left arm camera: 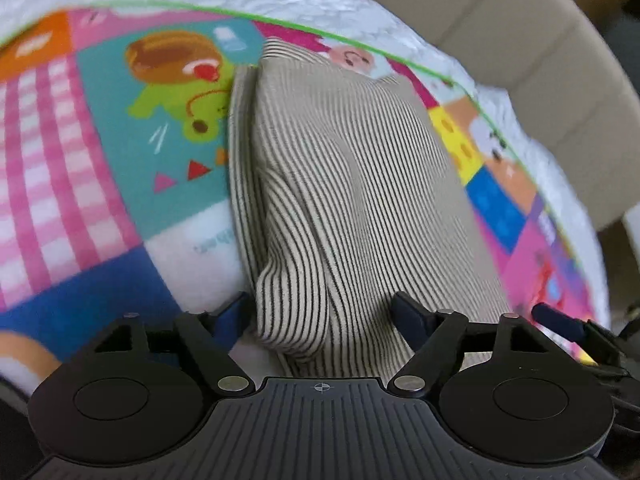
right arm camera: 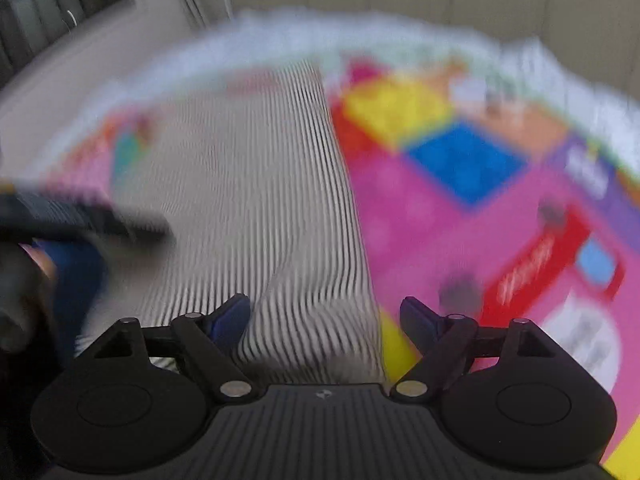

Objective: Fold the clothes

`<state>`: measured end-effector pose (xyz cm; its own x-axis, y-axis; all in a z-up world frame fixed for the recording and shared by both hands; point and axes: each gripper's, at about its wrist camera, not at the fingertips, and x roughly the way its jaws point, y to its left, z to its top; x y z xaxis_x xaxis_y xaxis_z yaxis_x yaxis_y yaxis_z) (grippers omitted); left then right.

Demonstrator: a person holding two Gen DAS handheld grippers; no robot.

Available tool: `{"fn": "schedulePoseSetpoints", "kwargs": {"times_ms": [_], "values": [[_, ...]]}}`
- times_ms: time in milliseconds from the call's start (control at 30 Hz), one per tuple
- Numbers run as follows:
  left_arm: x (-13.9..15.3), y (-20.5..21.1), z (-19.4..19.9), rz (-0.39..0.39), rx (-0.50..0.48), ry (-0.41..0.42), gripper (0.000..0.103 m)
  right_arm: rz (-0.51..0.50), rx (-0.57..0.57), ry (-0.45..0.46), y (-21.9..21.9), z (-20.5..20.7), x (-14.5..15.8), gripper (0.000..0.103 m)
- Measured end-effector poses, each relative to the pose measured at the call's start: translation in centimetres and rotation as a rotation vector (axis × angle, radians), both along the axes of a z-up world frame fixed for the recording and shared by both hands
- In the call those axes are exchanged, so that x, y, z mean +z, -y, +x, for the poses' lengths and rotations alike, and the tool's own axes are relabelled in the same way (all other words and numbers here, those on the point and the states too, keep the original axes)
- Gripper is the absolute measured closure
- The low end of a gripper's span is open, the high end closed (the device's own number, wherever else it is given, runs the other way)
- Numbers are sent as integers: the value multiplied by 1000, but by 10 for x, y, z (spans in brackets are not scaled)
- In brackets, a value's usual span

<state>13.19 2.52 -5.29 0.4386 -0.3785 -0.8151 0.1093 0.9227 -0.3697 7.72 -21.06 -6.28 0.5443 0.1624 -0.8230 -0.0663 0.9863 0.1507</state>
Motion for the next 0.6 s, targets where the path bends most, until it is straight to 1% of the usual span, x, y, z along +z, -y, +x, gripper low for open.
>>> {"fn": "schedulePoseSetpoints", "kwargs": {"times_ms": [67, 133, 200, 267, 367, 600], "values": [[-1, 2, 2, 17, -15, 25, 22, -11, 0, -1, -2, 3, 0, 12], [-3, 0, 3, 16, -21, 33, 22, -37, 7, 21, -5, -1, -1, 8], [-4, -1, 4, 14, -26, 40, 22, -75, 5, 29, -7, 1, -2, 0], [-5, -2, 5, 14, -32, 46, 21, -66, -3, 19, -6, 3, -3, 0], [-2, 1, 4, 27, -43, 55, 21, -33, -18, 3, 2, 3, -3, 0], [-2, 2, 4, 35, -52, 60, 20, 10, -44, -19, 6, 5, -5, 0]]}}
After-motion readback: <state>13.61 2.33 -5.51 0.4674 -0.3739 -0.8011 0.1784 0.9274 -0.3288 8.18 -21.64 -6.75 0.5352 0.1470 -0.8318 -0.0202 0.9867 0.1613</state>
